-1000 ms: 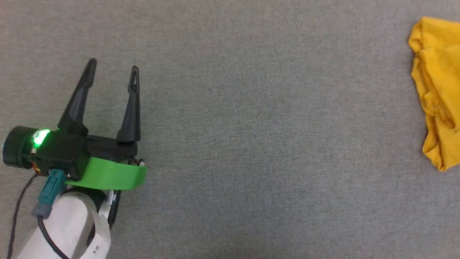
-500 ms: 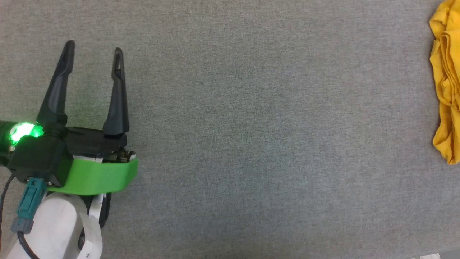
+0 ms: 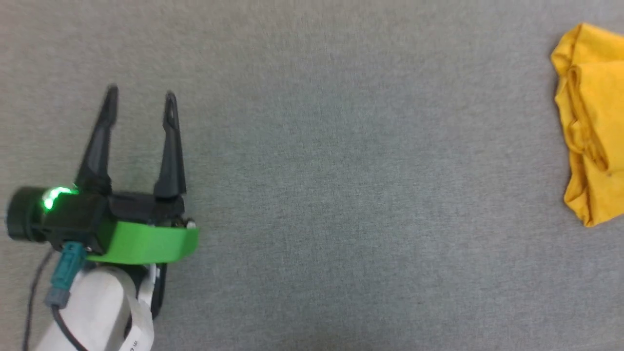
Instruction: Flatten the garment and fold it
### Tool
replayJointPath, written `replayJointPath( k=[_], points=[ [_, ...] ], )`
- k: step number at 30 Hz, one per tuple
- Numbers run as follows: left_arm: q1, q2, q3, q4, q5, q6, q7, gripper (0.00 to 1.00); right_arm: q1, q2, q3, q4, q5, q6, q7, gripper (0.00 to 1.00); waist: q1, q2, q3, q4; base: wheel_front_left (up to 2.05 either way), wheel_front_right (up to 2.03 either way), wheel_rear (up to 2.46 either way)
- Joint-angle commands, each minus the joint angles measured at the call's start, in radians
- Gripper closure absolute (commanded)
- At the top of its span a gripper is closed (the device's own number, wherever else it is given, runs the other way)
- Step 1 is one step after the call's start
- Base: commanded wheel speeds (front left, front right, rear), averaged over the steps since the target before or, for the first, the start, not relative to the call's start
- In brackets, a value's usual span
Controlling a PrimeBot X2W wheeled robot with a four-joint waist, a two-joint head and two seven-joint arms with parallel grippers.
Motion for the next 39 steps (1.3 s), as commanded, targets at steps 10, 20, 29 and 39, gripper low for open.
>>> replayJointPath(
  k=[10, 20, 29, 39],
  points=[
    [0.126, -0.042, -0.013, 0.088, -0.08, -0.013, -0.035, 0.0, 0.177, 0.218, 0.029, -0.137, 0.099, -0.002, -0.072, 0.0, -0.0001, 0.0, -0.278, 0.059, 0.0, 0.0, 0.0],
    [0.224, -0.047, -0.003, 0.097, -0.117, -0.003, -0.044, 0.0, 0.406, 0.406, 0.037, -0.468, 0.12, -0.002, -0.13, 0.0, -0.0001, 0.0, -0.389, 0.126, 0.0, 0.0, 0.0],
    [0.295, -0.075, -0.008, 0.123, -0.125, -0.011, -0.061, 0.0, 0.579, 0.518, 0.061, -0.608, 0.074, -0.002, -0.268, 0.0, -0.0001, 0.0, -0.442, 0.174, 0.0, 0.0, 0.0],
    [0.349, -0.148, -0.003, 0.208, -0.116, -0.051, -0.069, 0.0, 0.716, 0.601, 0.059, -0.561, -0.028, -0.002, -0.387, 0.0, -0.0001, 0.0, -0.475, 0.199, 0.0, 0.0, 0.0]
  ],
)
